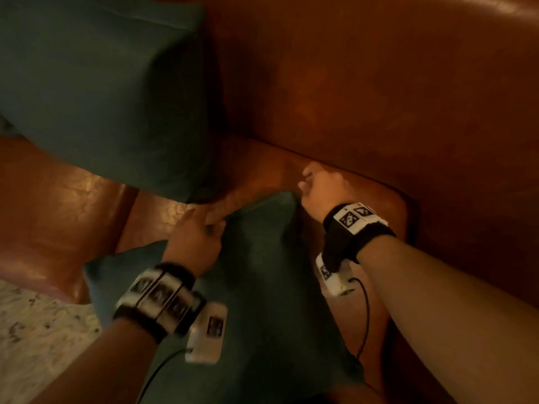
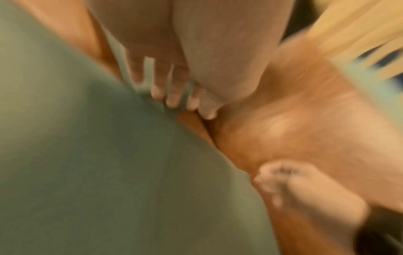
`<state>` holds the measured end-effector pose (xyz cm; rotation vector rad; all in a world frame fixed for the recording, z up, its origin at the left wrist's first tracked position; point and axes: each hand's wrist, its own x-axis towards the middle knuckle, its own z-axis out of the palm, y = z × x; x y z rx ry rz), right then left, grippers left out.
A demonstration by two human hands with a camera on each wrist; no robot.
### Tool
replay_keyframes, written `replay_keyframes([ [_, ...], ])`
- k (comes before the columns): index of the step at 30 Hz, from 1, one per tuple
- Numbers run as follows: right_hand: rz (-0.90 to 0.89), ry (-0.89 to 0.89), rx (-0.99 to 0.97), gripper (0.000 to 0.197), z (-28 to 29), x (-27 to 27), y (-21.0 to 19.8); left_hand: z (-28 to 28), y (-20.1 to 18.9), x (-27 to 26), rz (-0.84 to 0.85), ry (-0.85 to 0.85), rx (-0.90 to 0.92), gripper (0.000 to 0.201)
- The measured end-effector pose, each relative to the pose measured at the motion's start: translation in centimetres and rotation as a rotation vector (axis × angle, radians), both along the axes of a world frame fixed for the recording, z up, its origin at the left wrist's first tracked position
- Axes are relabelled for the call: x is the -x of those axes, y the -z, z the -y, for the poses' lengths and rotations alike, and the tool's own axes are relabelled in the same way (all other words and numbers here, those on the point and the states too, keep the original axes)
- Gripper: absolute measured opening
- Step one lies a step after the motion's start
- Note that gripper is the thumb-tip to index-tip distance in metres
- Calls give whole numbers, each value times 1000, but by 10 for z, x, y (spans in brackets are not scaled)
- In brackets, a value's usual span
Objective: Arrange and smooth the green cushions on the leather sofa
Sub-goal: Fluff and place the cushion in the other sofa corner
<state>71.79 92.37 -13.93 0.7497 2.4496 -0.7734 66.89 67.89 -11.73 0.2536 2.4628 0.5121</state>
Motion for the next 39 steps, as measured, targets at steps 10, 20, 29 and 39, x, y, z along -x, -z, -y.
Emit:
replay_keyframes([
  [10,-136,-1027,-134,68,128,-8,-7,82,22,-91,-130,-52,236,63],
  [20,193,-288,-153,70,13,8,-2,235,45,-138,431,-1200,-235,83],
  [29,9,371,522,48,44,-64,-32,181,-8,-117,213,-939,-294,83],
  [39,57,123,-199,56,-9,-99,-71,80,12,-76,135,-397,-134,68],
])
